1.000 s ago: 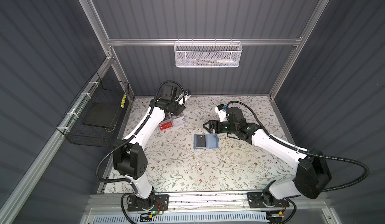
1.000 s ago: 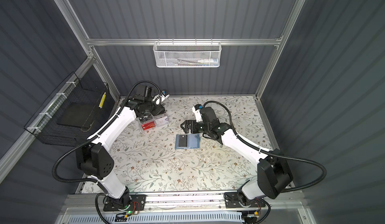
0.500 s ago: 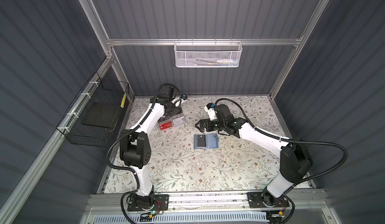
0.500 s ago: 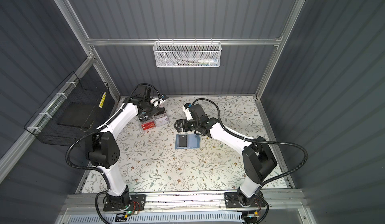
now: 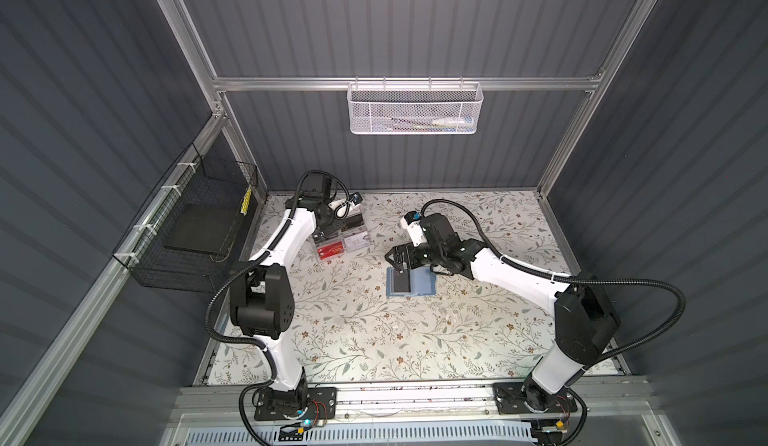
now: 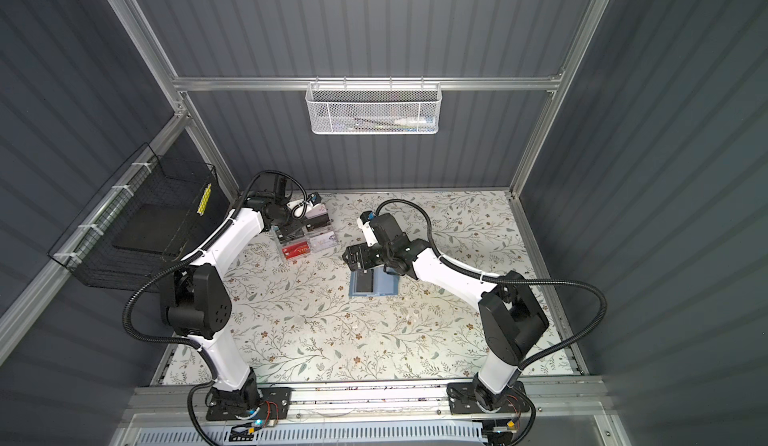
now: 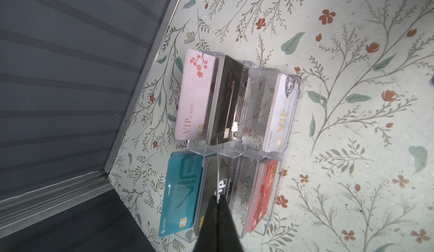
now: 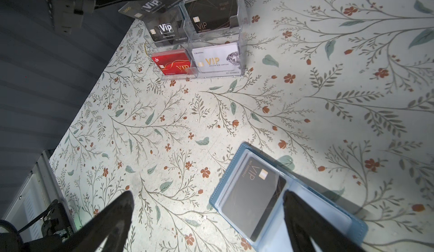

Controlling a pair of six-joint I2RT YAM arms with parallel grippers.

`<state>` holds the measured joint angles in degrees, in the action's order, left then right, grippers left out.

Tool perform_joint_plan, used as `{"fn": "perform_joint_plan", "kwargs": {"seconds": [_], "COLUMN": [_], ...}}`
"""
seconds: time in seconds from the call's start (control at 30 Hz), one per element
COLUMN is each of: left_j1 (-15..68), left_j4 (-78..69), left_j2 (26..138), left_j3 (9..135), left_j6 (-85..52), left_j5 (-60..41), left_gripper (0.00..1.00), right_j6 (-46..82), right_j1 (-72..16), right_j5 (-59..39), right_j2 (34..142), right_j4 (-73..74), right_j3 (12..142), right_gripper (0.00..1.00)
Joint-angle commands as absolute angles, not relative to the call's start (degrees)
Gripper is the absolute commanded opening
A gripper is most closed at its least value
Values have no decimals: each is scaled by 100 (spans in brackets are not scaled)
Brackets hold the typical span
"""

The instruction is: Take the credit cards out of the card holder

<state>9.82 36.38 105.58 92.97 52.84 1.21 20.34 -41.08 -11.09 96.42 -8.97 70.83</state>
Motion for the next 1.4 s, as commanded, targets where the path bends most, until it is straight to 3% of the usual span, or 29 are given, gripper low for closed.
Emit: {"fn": "perform_joint_plan", "kwargs": {"seconds": [0.0,1.37], "left_j1": [866,668], "left_j4": [3738,3602], "left_j2": [10318,10702], "left_j3": [9172,8951], "left_j6": [5617,6073], "left_j5": [-136,-49], "left_gripper": [0,0], "right_j6": [1959,1963], "right_j1": [-4131,-4166], "right_j5": [-1032,-1122], "right_j2": [9658,9737], "right_j4": [-830,-759], "right_j3": [6974,6940], "right_gripper": [99,99]}}
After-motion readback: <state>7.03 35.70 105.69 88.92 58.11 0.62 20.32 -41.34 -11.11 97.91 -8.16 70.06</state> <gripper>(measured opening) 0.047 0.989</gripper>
